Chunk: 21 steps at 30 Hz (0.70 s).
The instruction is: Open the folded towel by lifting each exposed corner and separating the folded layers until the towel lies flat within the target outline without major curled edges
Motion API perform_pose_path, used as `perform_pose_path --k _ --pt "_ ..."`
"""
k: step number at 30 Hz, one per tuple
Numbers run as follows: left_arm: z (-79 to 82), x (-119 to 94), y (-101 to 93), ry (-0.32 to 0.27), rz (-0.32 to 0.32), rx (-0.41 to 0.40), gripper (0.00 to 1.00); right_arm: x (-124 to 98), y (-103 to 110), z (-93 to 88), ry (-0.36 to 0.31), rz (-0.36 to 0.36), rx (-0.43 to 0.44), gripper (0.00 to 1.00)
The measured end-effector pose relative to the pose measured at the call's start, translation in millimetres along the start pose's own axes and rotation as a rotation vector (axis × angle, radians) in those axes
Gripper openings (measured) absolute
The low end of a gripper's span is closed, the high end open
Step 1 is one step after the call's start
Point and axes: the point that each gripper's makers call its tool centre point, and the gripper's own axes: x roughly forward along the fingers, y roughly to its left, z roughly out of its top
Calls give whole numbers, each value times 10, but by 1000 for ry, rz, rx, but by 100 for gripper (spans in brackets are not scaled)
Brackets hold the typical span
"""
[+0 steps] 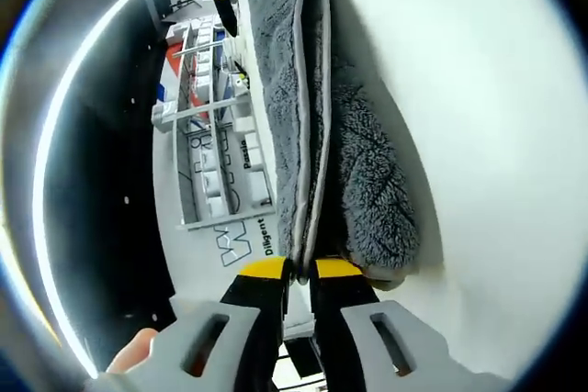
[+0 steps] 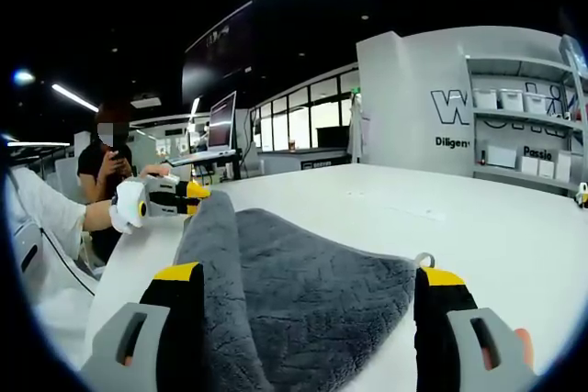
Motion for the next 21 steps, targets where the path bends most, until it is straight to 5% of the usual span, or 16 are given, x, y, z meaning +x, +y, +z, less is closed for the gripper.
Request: perform_pose_path --k 21 --pt "7 -110 152 -6 58 -2 5 -5 -54 27 -2 0 1 97"
